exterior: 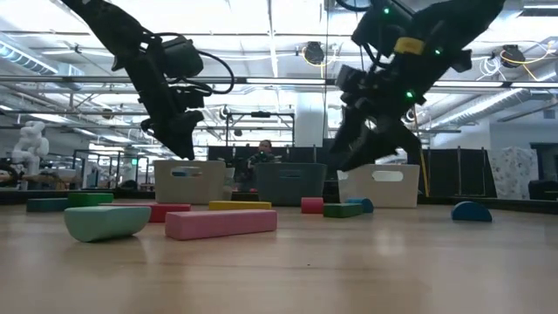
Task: Sort blocks by size
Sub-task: Put the right green rectangle block into the blue bin
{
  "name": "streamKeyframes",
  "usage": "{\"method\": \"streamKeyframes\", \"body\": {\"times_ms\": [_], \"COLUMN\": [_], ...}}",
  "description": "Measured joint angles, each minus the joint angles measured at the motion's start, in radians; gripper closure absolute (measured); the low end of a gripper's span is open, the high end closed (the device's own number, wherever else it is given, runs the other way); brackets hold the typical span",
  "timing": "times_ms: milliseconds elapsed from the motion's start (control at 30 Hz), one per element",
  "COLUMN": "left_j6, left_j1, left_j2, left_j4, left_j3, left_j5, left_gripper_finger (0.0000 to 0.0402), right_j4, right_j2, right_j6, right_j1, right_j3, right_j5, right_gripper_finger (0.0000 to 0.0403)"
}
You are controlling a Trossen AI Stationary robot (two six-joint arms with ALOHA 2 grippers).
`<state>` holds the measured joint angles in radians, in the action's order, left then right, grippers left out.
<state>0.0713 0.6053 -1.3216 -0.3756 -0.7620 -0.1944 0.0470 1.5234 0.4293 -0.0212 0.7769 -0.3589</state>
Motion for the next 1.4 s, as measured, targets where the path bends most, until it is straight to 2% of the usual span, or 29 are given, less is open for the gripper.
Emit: {"method": "streamKeyframes", "body": {"times_ms": [200,367,500,633,733,800,967,1200,1400], "left_j6": [0.000,-0.009,-0.093,-0.214,-0.235,-0.235,-0.210,-0.209,-0.255], "left_j1": [-0.005,-0.005,-0.011,-0.030,-0.055,-0.075,-0.135,-0.216,-0.277], "left_j2": [0.000,0.000,0.000,0.000,0.000,0.000,0.000,0.000,0.000], "left_j4": [0.000,0.018,0.083,0.102,0.123,0.123,0.145,0.236,0.352], "left_j3": [-0.001,-0.019,-0.042,-0.054,-0.055,-0.055,-0.055,-0.055,-0.055], "left_j5": [0.000,0.002,0.012,0.015,0.017,0.017,0.019,0.019,0.115], "left_gripper_finger": [0.0219,0.0219,0.0219,0.0219,0.0219,0.0219,0.0219,0.0219,0.0219], "right_j4": [-0.007,-0.049,0.048,0.174,0.301,0.485,0.859,1.108,1.264], "right_j2": [0.000,-0.001,-0.017,-0.023,-0.032,-0.038,-0.039,-0.047,-0.052], "right_j6": [-0.011,-0.167,-0.267,-0.347,-0.413,-0.500,-0.723,-0.864,-1.025], "right_j1": [-0.040,-0.104,-0.099,-0.051,-0.019,-0.001,0.062,0.171,0.274], "right_j3": [0.026,0.026,0.026,0.025,0.034,0.064,0.165,0.183,0.139], "right_j5": [-0.002,-0.001,0.025,-0.138,-0.228,-0.208,-0.065,0.121,0.161], "right_gripper_finger": [0.0118,0.0117,0.0114,0.0117,0.0123,0.0126,0.0128,0.0128,0.0128]}}
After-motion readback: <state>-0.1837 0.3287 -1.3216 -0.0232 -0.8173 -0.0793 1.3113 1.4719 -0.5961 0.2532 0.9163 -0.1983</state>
